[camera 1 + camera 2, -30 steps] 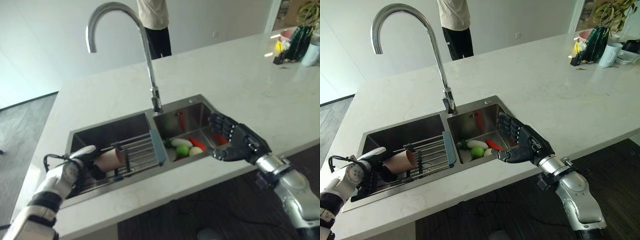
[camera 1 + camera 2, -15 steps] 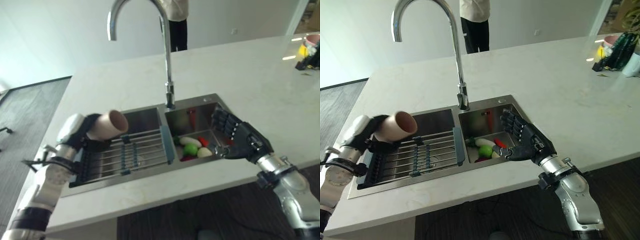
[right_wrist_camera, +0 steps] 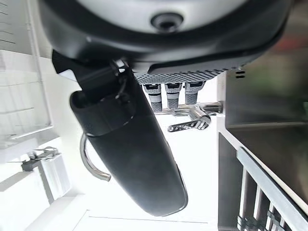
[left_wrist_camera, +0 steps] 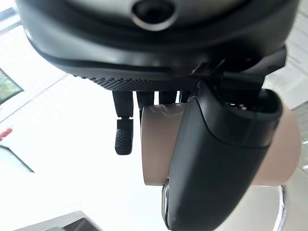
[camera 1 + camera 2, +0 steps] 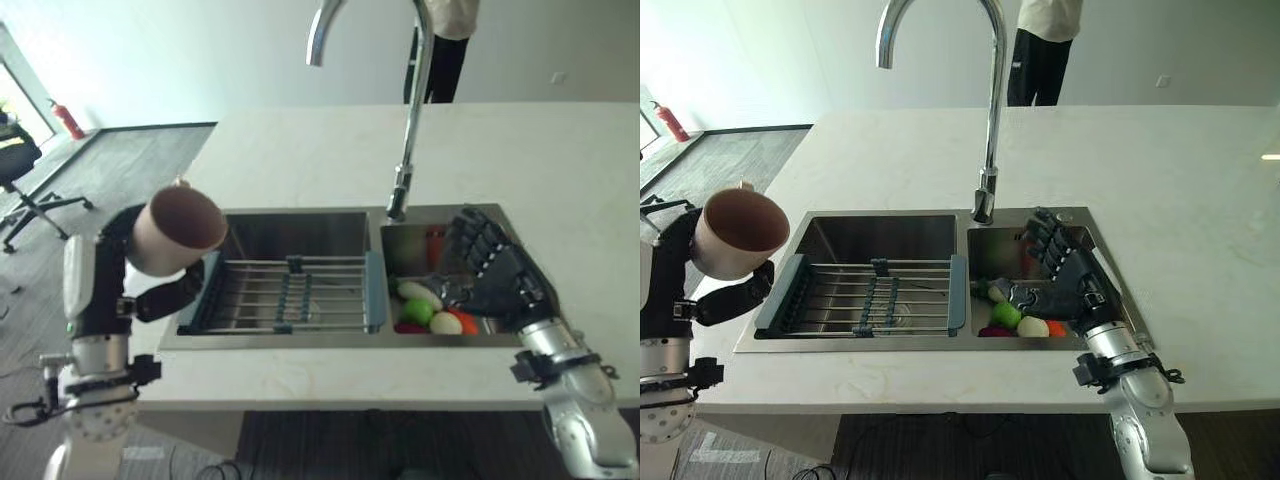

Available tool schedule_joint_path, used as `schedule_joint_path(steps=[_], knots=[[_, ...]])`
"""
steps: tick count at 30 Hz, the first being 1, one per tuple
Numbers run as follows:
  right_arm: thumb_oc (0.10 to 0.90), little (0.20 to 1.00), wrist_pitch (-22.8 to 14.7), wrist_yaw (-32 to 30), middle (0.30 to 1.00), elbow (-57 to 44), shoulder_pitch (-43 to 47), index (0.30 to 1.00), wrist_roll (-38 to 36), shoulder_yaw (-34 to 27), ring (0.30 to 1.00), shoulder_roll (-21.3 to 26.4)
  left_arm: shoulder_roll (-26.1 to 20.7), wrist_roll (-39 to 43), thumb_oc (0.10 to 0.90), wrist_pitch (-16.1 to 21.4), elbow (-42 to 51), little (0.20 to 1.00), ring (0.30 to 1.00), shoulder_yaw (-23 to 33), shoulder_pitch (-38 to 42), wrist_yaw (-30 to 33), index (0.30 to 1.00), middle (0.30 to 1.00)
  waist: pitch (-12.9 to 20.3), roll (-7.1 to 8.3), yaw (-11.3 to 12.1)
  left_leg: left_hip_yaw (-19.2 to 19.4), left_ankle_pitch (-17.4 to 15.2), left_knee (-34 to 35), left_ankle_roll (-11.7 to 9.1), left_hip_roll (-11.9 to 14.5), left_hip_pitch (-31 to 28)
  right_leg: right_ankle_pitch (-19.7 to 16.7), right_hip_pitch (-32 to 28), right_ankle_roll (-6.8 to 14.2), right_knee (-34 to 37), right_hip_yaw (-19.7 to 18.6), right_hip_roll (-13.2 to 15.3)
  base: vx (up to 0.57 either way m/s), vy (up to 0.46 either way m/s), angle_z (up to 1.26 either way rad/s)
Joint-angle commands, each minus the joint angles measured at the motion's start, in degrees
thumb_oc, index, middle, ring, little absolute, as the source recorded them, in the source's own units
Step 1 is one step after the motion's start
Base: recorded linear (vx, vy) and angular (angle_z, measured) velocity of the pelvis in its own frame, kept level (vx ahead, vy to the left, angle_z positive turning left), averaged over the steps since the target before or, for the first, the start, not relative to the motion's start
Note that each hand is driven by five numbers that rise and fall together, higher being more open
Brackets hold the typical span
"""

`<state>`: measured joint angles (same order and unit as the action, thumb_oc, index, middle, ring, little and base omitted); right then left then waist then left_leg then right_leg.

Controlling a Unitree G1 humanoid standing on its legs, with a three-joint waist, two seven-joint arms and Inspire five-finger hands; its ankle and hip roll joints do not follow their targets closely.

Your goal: Place the dishes in the dishwasher.

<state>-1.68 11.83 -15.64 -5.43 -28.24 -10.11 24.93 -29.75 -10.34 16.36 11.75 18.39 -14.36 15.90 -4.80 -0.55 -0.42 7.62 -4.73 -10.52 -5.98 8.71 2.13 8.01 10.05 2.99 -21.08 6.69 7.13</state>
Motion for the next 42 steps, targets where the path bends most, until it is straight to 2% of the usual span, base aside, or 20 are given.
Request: schedule_joint_path(steps=[1,2,4,6,7,8,10,13,14,15,18,20,23,24,25,26,28,31,41,42], knots=[[0.800,0.900,-9.90,-2.64,0.900,-9.26,2.42,0.900,-0.34,-4.28,0.900,-0.32,-0.70,4.12,0.400,4.95,4.72,0.300,0.300,2.89,5.69,3.70,0.300,0.300,2.32,1.42,1.09,-3.57,-2.78,-6.67,-0.77,2.04,2.63,-0.59,-4.07,3.77,3.89,0.76,1.25,0.01,-0.125,0.22],[0.800,0.900,-9.46,-2.54,0.900,-9.56,2.20,0.900,-2.14,-4.11,0.900,-0.51,0.00,3.95,0.400,4.87,5.60,0.300,0.300,2.70,5.10,3.71,0.300,0.300,2.07,1.43,1.56,-4.14,-2.31,-6.67,-0.95,2.12,2.76,-0.57,-4.12,3.59,3.89,0.94,1.09,0.03,-0.122,0.24],[0.800,0.900,-10.56,-2.70,0.900,-9.74,2.92,0.900,-3.86,-2.98,0.900,-0.37,0.58,5.75,0.400,4.46,6.55,0.300,0.300,2.21,4.28,2.82,0.300,0.300,0.95,1.01,3.67,-5.96,2.20,-6.67,-1.78,2.74,3.82,-0.27,-4.47,2.90,3.89,2.05,0.76,0.04,-0.094,0.22],[0.800,0.900,-12.40,-3.55,0.900,-10.31,3.98,0.900,-1.37,-1.17,0.900,-0.11,0.98,8.49,0.400,4.29,7.45,0.300,0.300,2.07,4.00,2.97,0.300,0.300,-0.53,0.43,5.34,-5.54,3.15,-6.67,-2.12,3.25,6.03,-0.43,-4.47,2.93,3.89,4.19,1.49,-0.11,0.007,0.39],[0.800,0.900,-13.88,-4.07,0.900,-10.26,4.36,0.900,-0.94,-0.32,0.900,-0.05,1.42,10.46,0.400,5.03,8.03,0.300,0.300,2.08,4.20,2.62,0.300,0.300,-1.41,0.01,5.23,0.18,4.56,-6.67,-3.13,5.90,7.87,-0.13,-5.22,3.56,3.89,8.48,2.88,-0.36,0.089,1.41],[0.800,0.900,-17.00,-3.83,0.900,-10.10,4.12,0.900,-0.17,-0.61,0.900,0.41,1.86,12.99,0.400,6.53,7.16,0.300,0.300,1.03,5.54,0.14,0.300,0.300,-1.82,0.02,3.80,9.55,7.58,-6.67,-4.15,10.22,7.83,-0.67,-6.10,4.09,3.89,14.44,4.89,-0.38,0.097,2.25],[0.800,0.900,-19.86,-3.60,0.900,-9.26,4.99,0.900,-0.75,-1.69,0.900,2.26,1.47,15.46,0.400,7.37,6.11,0.300,0.300,-1.14,7.88,-1.89,0.300,0.300,-2.04,1.28,2.31,18.12,8.79,-6.67,-3.81,11.30,3.77,-1.90,-6.32,4.23,3.89,20.00,7.77,-0.36,0.086,2.44],[0.800,0.900,-22.06,-2.97,0.900,-6.53,5.87,0.900,-2.21,-3.47,0.900,3.75,1.14,16.40,0.400,8.84,5.10,0.300,0.300,-1.77,8.52,-2.42,0.300,0.300,-2.19,2.19,2.62,17.31,6.30,-6.67,-3.69,7.41,-0.49,-2.30,-6.78,5.24,3.89,21.15,9.86,-0.21,0.149,1.82],[0.800,0.900,-22.30,-3.18,0.900,-6.06,5.86,0.900,-1.96,-3.90,0.900,3.70,1.13,17.11,0.400,9.33,4.81,0.300,0.300,-1.73,8.78,-2.93,0.300,0.300,-2.09,2.19,2.46,18.14,5.66,-6.67,-3.45,7.25,-1.41,-2.62,-7.03,5.38,3.89,21.84,10.40,-0.19,0.383,1.27],[0.800,0.900,-22.55,-5.07,0.900,-5.59,5.69,0.900,-0.30,-4.58,0.900,2.97,0.73,19.41,0.400,10.88,4.04,0.300,0.300,-2.14,9.63,-5.43,0.300,0.300,-1.59,1.64,2.19,19.32,2.70,-6.67,-3.22,8.30,-2.18,-3.87,-7.82,6.48,3.89,24.12,11.85,-0.20,0.401,1.59],[0.800,0.900,-21.96,-7.02,0.900,-5.29,4.64,0.900,-1.44,-4.44,0.900,0.75,0.80,19.01,0.400,10.58,4.70,0.300,0.300,-3.11,9.29,-7.46,0.300,0.300,-0.68,1.26,2.82,14.68,-3.36,-6.67,-2.04,5.89,-1.01,-7.25,-7.20,9.38,3.89,24.33,15.24,-0.10,0.453,1.77],[0.800,0.900,-21.66,-7.52,0.900,-5.67,4.30,0.900,-1.19,-3.97,0.900,-0.98,0.75,19.19,0.400,9.33,5.84,0.300,0.300,-3.73,10.10,-7.90,0.300,0.300,-0.29,1.54,3.77,12.91,-5.10,-6.67,-1.49,3.71,-0.37,-10.36,-7.02,11.10,3.89,25.85,18.42,-0.04,0.396,1.01],[0.800,0.900,-21.55,-9.06,0.900,-6.85,3.12,0.900,1.81,-2.95,0.900,-3.67,0.62,19.55,0.400,7.55,7.22,0.300,0.300,-3.70,11.30,-8.11,0.300,0.300,-0.59,2.23,4.61,8.46,-6.47,-6.67,0.43,-0.24,1.23,-16.21,-6.58,11.51,3.89,25.75,21.78,0.02,0.433,0.70],[0.800,0.900,-21.52,-9.26,0.900,-6.92,3.19,0.900,2.35,-2.63,0.900,-4.20,0.45,19.42,0.400,7.03,7.04,0.300,0.300,-4.00,11.90,-7.82,0.300,0.300,-0.82,2.28,4.31,8.33,-5.53,-6.67,1.42,-0.93,2.04,-16.41,-5.99,10.28,3.89,25.90,21.47,-0.01,0.329,0.80],[0.800,0.900,-21.34,-10.14,0.900,-6.93,3.14,0.900,2.59,-2.51,0.900,-4.29,0.07,19.64,0.400,6.81,6.72,0.300,0.300,-4.61,12.65,-8.04,0.300,0.300,-0.89,2.34,3.48,6.53,-5.68,-6.67,2.10,-1.78,2.47,-15.03,-5.27,9.83,3.89,22.79,19.41,0.03,0.212,0.91],[0.800,0.900,-20.46,-11.58,0.900,-6.80,2.19,0.900,2.21,-3.09,0.900,-4.16,-0.41,20.53,0.400,7.10,6.03,0.300,0.300,-5.63,13.65,-9.24,0.300,0.300,-0.92,2.34,1.96,3.05,-5.64,-6.67,3.22,-3.12,3.35,-11.53,-4.05,8.45,3.89,15.76,14.50,0.13,0.117,0.96],[0.800,0.900,-19.03,-11.77,0.900,-6.58,0.56,0.900,0.38,-4.36,0.900,-3.04,0.26,20.43,0.400,6.10,6.37,0.300,0.300,-7.46,14.61,-9.86,0.300,0.300,-0.10,2.67,0.01,-1.69,-4.65,-6.67,4.18,-4.52,5.40,-4.41,-2.89,6.30,3.89,6.48,6.50,0.20,0.131,2.47],[0.800,0.900,-17.42,-10.29,0.900,-7.55,0.41,0.900,-1.18,-3.90,0.900,-2.36,0.58,19.08,0.400,5.43,6.72,0.300,0.300,-8.22,13.98,-7.05,0.300,0.300,0.95,2.78,-0.30,-2.62,-4.41,-6.67,3.95,-5.05,6.35,-2.54,-1.91,5.24,3.89,3.26,2.63,0.14,0.065,1.50],[0.800,0.900,-13.93,-9.06,0.900,-7.44,1.99,0.900,-0.08,-0.85,0.900,-0.54,2.38,29.09,0.400,6.72,7.84,0.300,0.300,-6.59,12.38,-8.68,0.300,0.300,2.04,1.73,2.04,-4.76,-4.47,-6.67,3.75,-5.97,5.74,-0.37,-3.75,3.60,3.89,2.85,0.49,0.09,-0.103,0.10],[0.800,0.900,-12.15,-8.58,0.900,-7.20,1.67,0.900,-0.23,-0.63,0.900,-0.39,2.92,29.58,0.400,6.96,8.16,0.300,0.300,-6.38,11.89,-9.09,0.300,0.300,2.06,1.56,2.07,-4.87,-4.47,-6.67,3.59,-5.84,5.53,-0.08,-3.93,3.35,3.89,2.91,0.24,0.08,-0.119,0.08]])
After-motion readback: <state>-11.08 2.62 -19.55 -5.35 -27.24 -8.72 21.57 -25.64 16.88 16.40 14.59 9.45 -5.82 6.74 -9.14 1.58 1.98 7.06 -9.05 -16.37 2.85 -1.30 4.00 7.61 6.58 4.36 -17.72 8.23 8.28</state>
